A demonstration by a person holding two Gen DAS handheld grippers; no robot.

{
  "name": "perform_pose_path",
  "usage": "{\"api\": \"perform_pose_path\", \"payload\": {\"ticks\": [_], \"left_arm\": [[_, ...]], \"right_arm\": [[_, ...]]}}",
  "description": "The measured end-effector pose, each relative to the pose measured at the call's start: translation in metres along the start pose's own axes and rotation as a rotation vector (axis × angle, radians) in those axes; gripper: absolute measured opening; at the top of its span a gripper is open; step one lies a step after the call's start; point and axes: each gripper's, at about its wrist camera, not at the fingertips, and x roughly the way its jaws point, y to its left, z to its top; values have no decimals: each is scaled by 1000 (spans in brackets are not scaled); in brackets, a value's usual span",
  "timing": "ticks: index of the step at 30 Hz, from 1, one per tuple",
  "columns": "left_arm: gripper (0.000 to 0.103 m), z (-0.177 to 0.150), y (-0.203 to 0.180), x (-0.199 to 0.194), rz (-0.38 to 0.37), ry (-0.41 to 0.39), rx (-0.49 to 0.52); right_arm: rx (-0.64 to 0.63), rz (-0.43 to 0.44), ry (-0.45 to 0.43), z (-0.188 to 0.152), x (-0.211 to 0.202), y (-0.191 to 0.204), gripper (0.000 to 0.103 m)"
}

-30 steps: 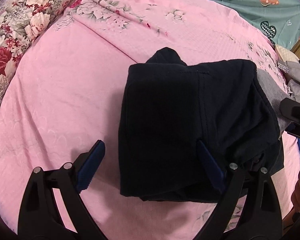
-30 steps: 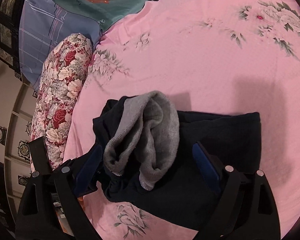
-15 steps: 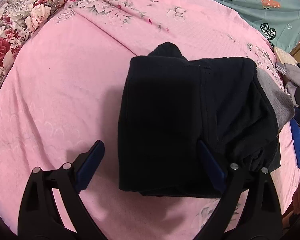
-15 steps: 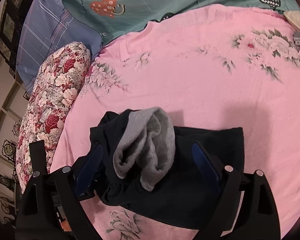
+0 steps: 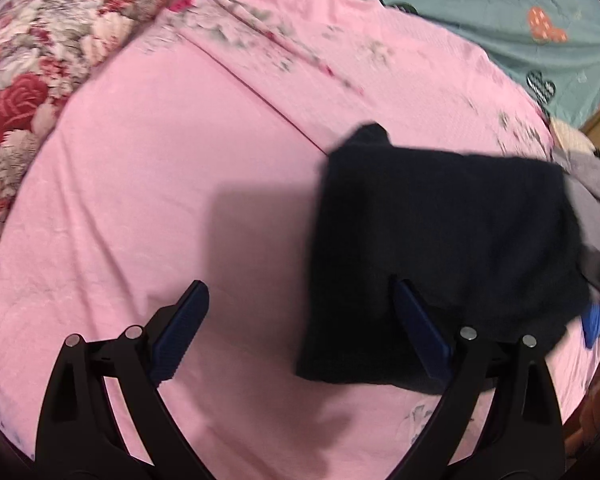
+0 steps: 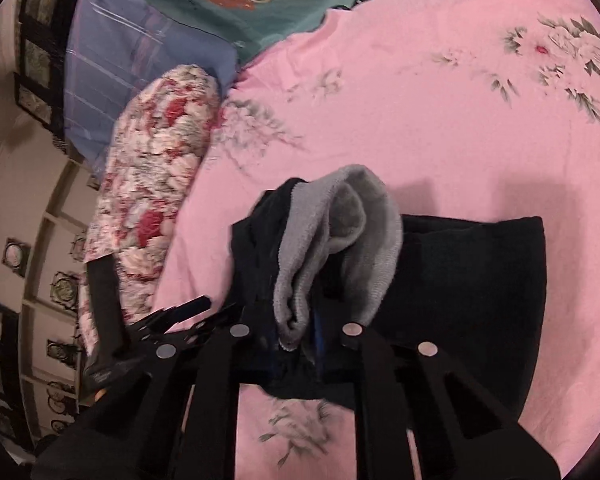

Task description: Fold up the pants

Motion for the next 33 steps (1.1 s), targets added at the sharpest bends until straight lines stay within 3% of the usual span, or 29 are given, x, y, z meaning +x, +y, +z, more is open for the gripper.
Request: {"api": "perform_pose_path", "payload": {"ticks": [2,4,5,7,8,10,14,18,22,28,31,33], "left_arm": [[95,2,4,2,-2,4,-15],[95,-1,0,12,-5,35,-7],[95,-4,-4,23,-2,69,8],[95,-11,-10,31,-6,94,31],[96,-14,-13,30,16,70,52],[96,-15,-15,27,36,54,70],[96,-11,-10,24,16,72,38],[96,-11,-10,23,11,75,38],[96,-12,-13,24,14,74,38],[96,-12,-11,21,6,71,40],[96,-12,-11,23,4,79,36],[96,-12,-11,24,1,81,34]], "right_arm": [[0,88,-9,-10,-19,2,14],[26,101,27,-19,-19,-10,16],[14,18,64,-24,-8,-22,30],[-17,-306,91,-31,12,-40,62],[-3,-296,76,-33,12,-45,63],[15,-226,51,-34,0,-43,63],[-10,-205,-31,-30,-30,-31,63],[9,-192,33,-36,-25,-32,59],[54,-143,88,-39,-9,-39,31],[12,-169,42,-27,-9,-22,17],[-32,-215,71,-24,-4,-16,17],[-33,-242,91,-26,-3,-18,22]]}}
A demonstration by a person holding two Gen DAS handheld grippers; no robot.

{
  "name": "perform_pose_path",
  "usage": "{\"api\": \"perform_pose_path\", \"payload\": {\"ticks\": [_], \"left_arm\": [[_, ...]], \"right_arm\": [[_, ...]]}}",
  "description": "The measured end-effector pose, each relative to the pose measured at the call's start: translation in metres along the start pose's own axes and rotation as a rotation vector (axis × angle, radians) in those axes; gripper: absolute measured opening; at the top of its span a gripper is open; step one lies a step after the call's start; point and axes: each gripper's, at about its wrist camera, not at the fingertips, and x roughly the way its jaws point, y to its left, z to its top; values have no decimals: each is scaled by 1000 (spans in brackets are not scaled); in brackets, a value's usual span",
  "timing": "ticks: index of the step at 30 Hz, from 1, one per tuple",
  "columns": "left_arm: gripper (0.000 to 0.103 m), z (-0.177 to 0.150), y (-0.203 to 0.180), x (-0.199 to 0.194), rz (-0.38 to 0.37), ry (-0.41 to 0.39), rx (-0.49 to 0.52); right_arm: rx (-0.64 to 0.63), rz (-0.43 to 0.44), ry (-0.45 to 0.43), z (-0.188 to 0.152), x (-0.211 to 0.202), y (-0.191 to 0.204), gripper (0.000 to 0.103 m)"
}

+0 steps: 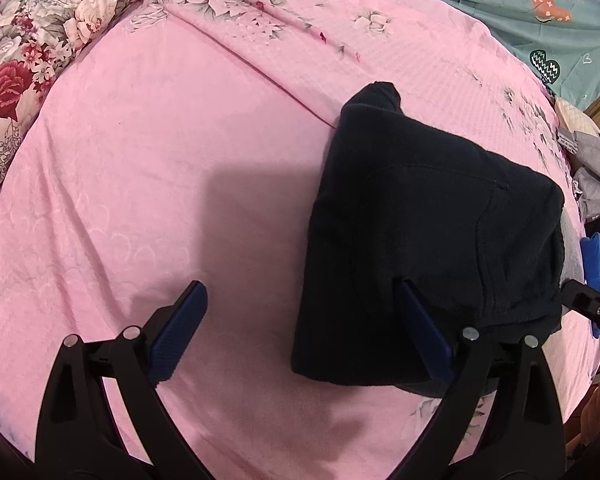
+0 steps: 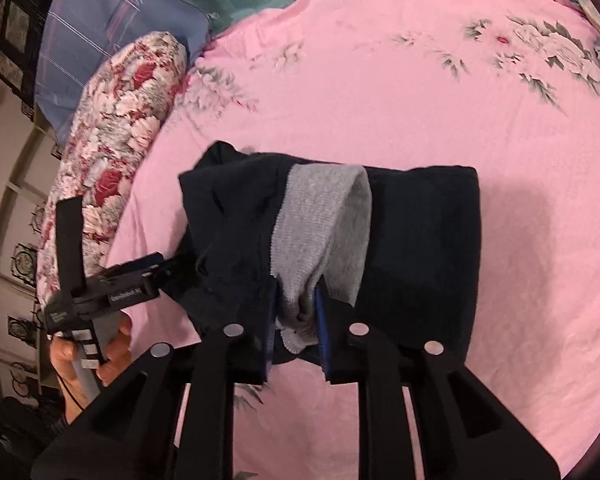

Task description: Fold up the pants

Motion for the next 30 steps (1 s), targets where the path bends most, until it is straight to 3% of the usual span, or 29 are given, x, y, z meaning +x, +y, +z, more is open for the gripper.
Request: {"api": "perform_pose_path", "payload": {"ticks": [1,7,15,21,23,26,28,30], "left_arm": [[96,0,0,0,-1,0,-1],[96,1,0,-2,-4,-3,5],[96,-3,1,-6,-11,-10,8],[96,-2,4,-5,-16,-4,-2],[96,-2,5,-8,-17,-9,0],[96,-2,10,-18,-23,-26,-9],[96,-2,14,-25,-41,-45,-29],[96,-3,15,-26,-47,-44,-32]], "right_arm": [[14,6,-2,-1,-2,-3,26],[85,104,7,-16,-19,-18,27],[100,164,94,-17,11,-4,27],[142,135,54,-3,16,-8,27],[131,137,8,-2,10,-4,18],[97,194,-36,-3,-8,7,13],[48,290,-14,-12,-26,22,13],[-10,316,6,-24,-38,34,12]]}}
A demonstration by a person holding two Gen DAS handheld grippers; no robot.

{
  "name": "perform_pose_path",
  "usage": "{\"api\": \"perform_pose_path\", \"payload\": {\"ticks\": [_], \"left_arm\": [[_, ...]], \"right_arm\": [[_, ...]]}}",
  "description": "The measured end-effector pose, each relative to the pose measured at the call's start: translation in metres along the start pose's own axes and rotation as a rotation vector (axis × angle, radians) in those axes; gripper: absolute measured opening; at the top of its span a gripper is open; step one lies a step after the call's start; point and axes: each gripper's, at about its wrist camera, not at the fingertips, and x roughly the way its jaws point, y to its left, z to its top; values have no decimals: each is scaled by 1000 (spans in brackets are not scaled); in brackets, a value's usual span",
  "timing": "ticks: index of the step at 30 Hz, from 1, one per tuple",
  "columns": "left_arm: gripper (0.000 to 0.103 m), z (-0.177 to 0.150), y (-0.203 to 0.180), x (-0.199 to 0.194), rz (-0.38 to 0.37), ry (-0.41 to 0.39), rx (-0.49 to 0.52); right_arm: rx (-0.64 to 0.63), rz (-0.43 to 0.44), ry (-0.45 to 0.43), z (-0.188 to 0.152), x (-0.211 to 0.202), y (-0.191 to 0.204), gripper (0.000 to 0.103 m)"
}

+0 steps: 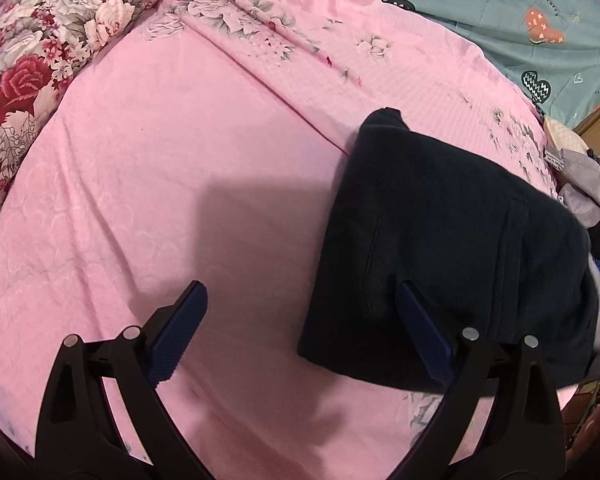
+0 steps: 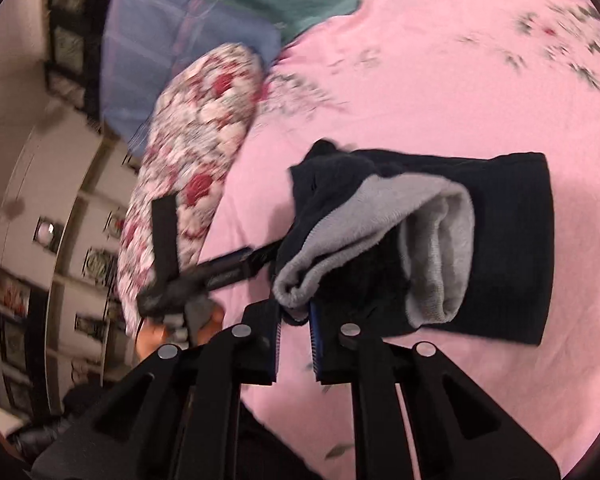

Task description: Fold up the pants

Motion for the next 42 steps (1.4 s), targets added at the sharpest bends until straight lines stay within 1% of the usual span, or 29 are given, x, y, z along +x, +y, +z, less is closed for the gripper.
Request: {"api": "perform_pose_path", "payload": {"ticks": [2,3,5,6,7,8,10,12,13,14,16,17,20,22,24,25,27,28,29,30,32,33,35,36,38,39,40,41,42], "left_arm": [[96,-3,-6,6,-9,14,15],[96,-5,-11,13,-7,31,32],[96,-11,-22,26,3,53,73],[97,-14,-26,31,34,58,92],[99,-17,-28,31,53,36,105],[99,-19,-28,30,63,24,108],[99,-19,-26,28,61,25,111],[100,-18,-21,29,41,40,87],[100,-18,-20,29,39,40,82],[100,-17,-22,29,43,41,84],[100,-18,-22,30,48,39,84],[100,-17,-22,30,47,40,82],[100,-17,-19,28,43,52,70],[100,-16,-17,29,43,59,57],[100,-14,-16,28,39,63,51],[100,-13,-15,28,39,69,48],[100,-8,-12,25,34,72,37],[100,-6,-11,22,33,66,36],[100,-3,-9,17,33,52,32],[100,0,-7,10,34,34,22],[100,5,-3,-1,24,2,4],[100,7,-2,-5,19,-10,-1],[100,10,-5,-5,27,-23,-3],[100,11,-7,-2,32,-19,-1],[100,11,-15,14,43,15,10],[100,10,-21,22,45,32,18],[100,7,-26,30,47,46,34],[100,4,-32,38,71,63,61],[100,2,-36,43,97,67,83]], "right_arm": [[-19,-12,57,-11,5,-2,12],[-33,-95,83,-17,13,-10,12],[-12,-346,88,-20,31,-40,15],[8,-380,94,-20,37,-52,16],[47,-336,111,-20,39,-62,20],[58,-323,120,-19,38,-63,28],[-20,-372,106,-19,24,-50,48],[-66,-354,39,-16,1,-41,57],[-51,-342,11,-11,-8,-42,63],[-22,-349,-37,-6,-19,-48,71],[26,-406,-100,4,-22,-61,78],[51,-408,-97,8,-17,-68,78],[96,-342,-38,22,10,-79,78],[87,-391,-11,22,28,-78,78],[27,-427,-34,23,37,-63,78],[-6,-402,-45,21,39,-55,63],[-60,-415,-67,19,37,-42,45],[-81,-419,-79,19,33,-36,19],[-83,-378,-85,20,28,-33,10],[-66,-324,-104,24,17,-30,9],[-92,-282,-167,30,-10,-18,9],[-104,-278,-198,31,-20,-14,9],[-122,-332,-274,34,-47,-12,9],[-114,-351,-278,37,-52,-16,9],[-26,-379,-227,44,-52,-51,9],[-8,-434,-189,46,-42,-68,10],[4,-516,-152,47,-27,-85,13],[20,-583,-95,48,-8,-103,21],[22,-606,-65,46,5,-114,26]]}}
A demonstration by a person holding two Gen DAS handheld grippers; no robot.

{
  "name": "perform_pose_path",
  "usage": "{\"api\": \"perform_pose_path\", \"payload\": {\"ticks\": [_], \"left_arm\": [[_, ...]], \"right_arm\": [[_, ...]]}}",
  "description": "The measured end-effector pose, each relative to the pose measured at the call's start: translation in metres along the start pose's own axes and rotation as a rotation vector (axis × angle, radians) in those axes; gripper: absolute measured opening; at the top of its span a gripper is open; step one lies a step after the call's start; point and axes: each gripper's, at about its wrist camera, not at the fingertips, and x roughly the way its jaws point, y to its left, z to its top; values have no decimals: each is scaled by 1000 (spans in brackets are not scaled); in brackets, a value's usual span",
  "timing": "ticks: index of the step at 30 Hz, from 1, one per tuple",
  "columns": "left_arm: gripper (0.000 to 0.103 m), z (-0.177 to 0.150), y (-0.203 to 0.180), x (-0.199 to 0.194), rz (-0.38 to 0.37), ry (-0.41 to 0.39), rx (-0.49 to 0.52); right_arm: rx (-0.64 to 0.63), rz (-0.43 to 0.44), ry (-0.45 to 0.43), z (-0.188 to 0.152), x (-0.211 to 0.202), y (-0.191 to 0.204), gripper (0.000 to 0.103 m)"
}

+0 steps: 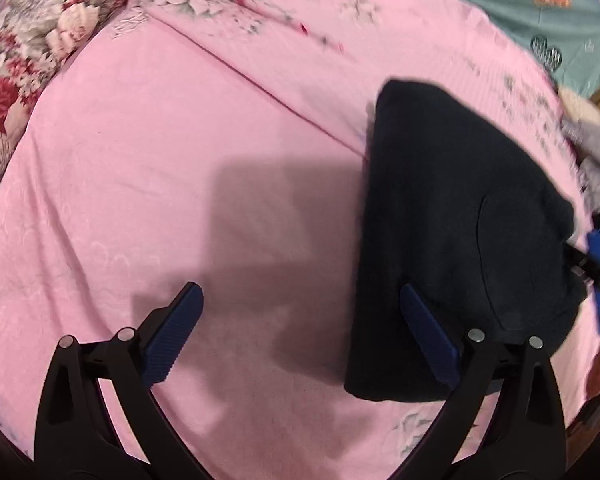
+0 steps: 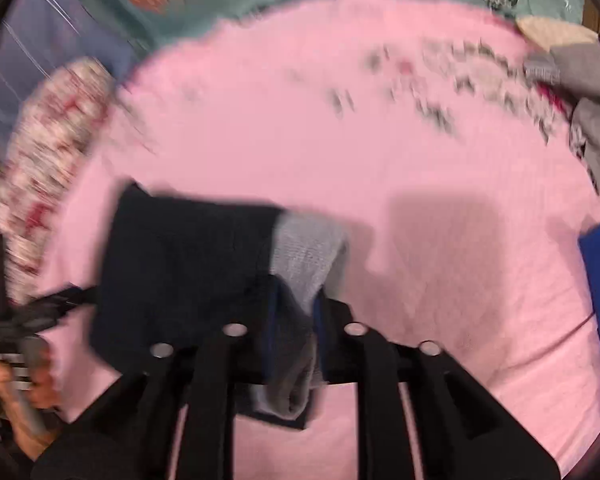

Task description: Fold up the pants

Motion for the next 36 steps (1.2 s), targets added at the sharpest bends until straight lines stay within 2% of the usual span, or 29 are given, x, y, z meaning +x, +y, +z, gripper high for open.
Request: {"api": "perform_pose_path", "payload": {"ticks": [2,4,8,10,12,13,15,16,19,21,22,24,25,27,28,29,30,31,32,34,35,36], "left_arm": [[100,0,-1,-3,5,-21,16],[100,4,3,-7,0,-16,2],[100,22,9,-22,-14,-68,-37],[100,34,4,-30,-26,-96,-43],[100,47,-8,-38,-79,-118,-28],[100,53,-16,-39,-116,-124,-12],[100,65,-33,-31,-179,-118,25],[100,73,-40,-22,-204,-90,39],[100,85,-50,13,-250,2,-15],[101,90,-47,36,-224,46,-22],[101,93,-46,40,-202,20,-8],[101,92,-40,39,-143,-9,-3],[101,92,-35,38,-142,-7,-21],[101,91,-29,31,-137,-7,-62],[101,87,-29,24,-117,-15,-70],[101,84,-30,16,-101,-30,-66],[101,79,-34,7,-90,-57,-53],[101,73,-38,-1,-84,-84,-30],[101,68,-42,-7,-74,-99,-4],[101,59,-47,-8,0,-111,53],[101,57,-46,0,91,-111,61],[101,53,-38,3,119,-108,46]], "right_arm": [[4,-33,-26,-2,-3,-3,49],[-14,-23,-68,-1,-28,-3,49],[-44,-91,-255,5,-72,9,49],[-55,-41,-303,12,-74,17,49],[-63,45,-283,19,-65,28,49],[-67,88,-267,22,-59,34,44],[-75,177,-221,28,-39,48,14],[-70,187,-205,31,-30,51,0],[-54,233,-147,35,-8,63,0],[-27,234,-108,36,7,63,0],[-13,183,-95,38,14,60,0],[10,17,-126,39,20,44,0],[21,28,-129,38,19,35,0],[67,108,-114,36,13,24,0],[58,84,-129,34,8,25,0],[45,50,-148,31,3,28,0],[39,55,-170,26,-7,34,0],[21,98,-183,21,-13,39,5],[-9,131,-186,16,-18,44,5],[-81,195,-140,3,-18,62,7],[-112,214,-77,-4,-10,68,13],[-127,193,-28,-7,-1,68,14]]}}
